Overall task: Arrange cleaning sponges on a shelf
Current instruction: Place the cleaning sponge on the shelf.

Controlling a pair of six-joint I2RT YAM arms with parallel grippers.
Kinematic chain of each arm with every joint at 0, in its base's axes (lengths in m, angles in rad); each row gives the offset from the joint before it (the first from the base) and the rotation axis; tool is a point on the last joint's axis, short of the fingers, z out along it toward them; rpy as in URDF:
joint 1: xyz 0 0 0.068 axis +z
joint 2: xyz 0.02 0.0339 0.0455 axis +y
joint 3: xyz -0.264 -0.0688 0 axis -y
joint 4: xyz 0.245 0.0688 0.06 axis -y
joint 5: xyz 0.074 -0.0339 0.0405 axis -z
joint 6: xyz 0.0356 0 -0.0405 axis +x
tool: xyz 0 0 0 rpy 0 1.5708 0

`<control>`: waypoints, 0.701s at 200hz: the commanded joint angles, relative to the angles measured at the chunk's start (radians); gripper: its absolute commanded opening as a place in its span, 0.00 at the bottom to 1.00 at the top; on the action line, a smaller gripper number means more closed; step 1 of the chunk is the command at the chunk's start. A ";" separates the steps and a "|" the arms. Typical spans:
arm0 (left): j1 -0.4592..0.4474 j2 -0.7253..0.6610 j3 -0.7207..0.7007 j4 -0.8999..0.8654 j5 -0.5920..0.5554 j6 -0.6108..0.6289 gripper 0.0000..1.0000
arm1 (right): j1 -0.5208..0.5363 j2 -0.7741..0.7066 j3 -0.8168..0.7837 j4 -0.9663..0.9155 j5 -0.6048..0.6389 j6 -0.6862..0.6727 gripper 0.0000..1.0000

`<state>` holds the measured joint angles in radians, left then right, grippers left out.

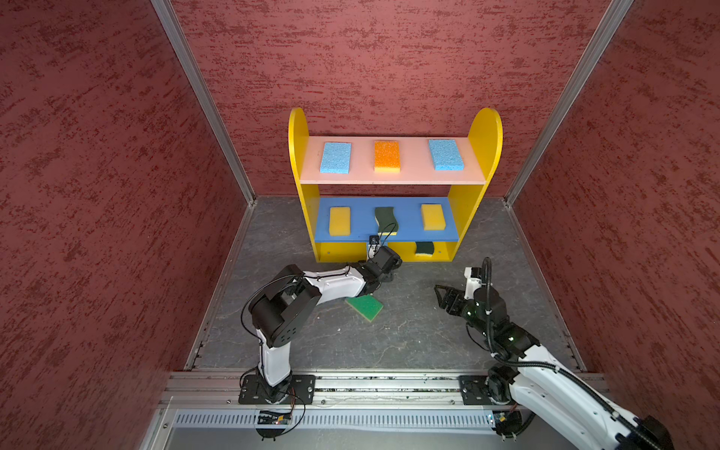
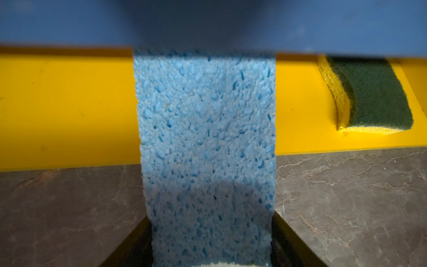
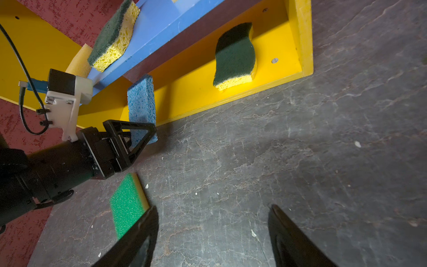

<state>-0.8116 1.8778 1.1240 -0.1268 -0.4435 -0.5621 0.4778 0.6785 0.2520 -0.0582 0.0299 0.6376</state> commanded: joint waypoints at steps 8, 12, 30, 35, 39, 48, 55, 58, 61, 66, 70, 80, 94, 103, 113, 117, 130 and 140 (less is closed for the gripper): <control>-0.006 0.036 0.043 0.055 -0.041 0.017 0.73 | -0.007 -0.014 -0.017 0.015 0.011 -0.022 0.76; -0.007 0.040 0.047 0.059 -0.041 0.018 0.73 | -0.007 -0.014 -0.020 0.017 0.011 -0.022 0.76; -0.007 0.058 0.064 0.067 -0.058 0.018 0.73 | -0.007 -0.009 -0.025 0.027 0.008 -0.027 0.76; -0.007 0.063 0.066 0.072 -0.060 0.021 0.73 | -0.007 -0.008 -0.028 0.030 0.007 -0.028 0.76; -0.007 0.068 0.069 0.076 -0.060 0.021 0.73 | -0.007 -0.004 -0.027 0.032 0.007 -0.028 0.76; -0.007 0.076 0.076 0.077 -0.069 0.020 0.73 | -0.007 0.001 -0.029 0.036 0.005 -0.030 0.76; -0.007 0.084 0.081 0.074 -0.075 0.019 0.73 | -0.007 0.003 -0.032 0.041 0.003 -0.030 0.76; -0.006 0.087 0.084 0.074 -0.077 0.019 0.73 | -0.007 0.004 -0.033 0.042 0.002 -0.030 0.76; -0.005 0.089 0.086 0.073 -0.079 0.018 0.73 | -0.007 0.005 -0.033 0.044 0.001 -0.030 0.76; -0.005 0.094 0.090 0.072 -0.080 0.019 0.73 | -0.006 0.007 -0.035 0.048 0.000 -0.029 0.76; -0.005 0.097 0.093 0.072 -0.081 0.021 0.73 | -0.007 0.008 -0.037 0.051 -0.002 -0.027 0.76; -0.004 0.105 0.098 0.073 -0.084 0.024 0.73 | -0.007 0.009 -0.042 0.056 -0.003 -0.025 0.76; 0.000 0.116 0.105 0.073 -0.085 0.026 0.73 | -0.007 0.010 -0.047 0.062 -0.007 -0.020 0.76; 0.002 0.123 0.112 0.070 -0.087 0.023 0.73 | -0.007 0.010 -0.049 0.065 -0.007 -0.020 0.76; 0.002 0.130 0.117 0.067 -0.092 0.023 0.73 | -0.007 0.011 -0.049 0.065 -0.007 -0.019 0.76; 0.003 0.133 0.119 0.068 -0.093 0.022 0.73 | -0.007 0.012 -0.050 0.067 -0.007 -0.019 0.76; 0.006 0.140 0.123 0.069 -0.094 0.021 0.73 | -0.007 0.012 -0.051 0.066 -0.008 -0.019 0.76; 0.008 0.145 0.129 0.059 -0.096 0.019 0.73 | -0.006 0.012 -0.051 0.067 -0.008 -0.019 0.76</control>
<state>-0.8127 1.9938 1.2320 -0.0589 -0.5274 -0.5480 0.4774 0.6918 0.2081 -0.0269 0.0288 0.6254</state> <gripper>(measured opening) 0.731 0.761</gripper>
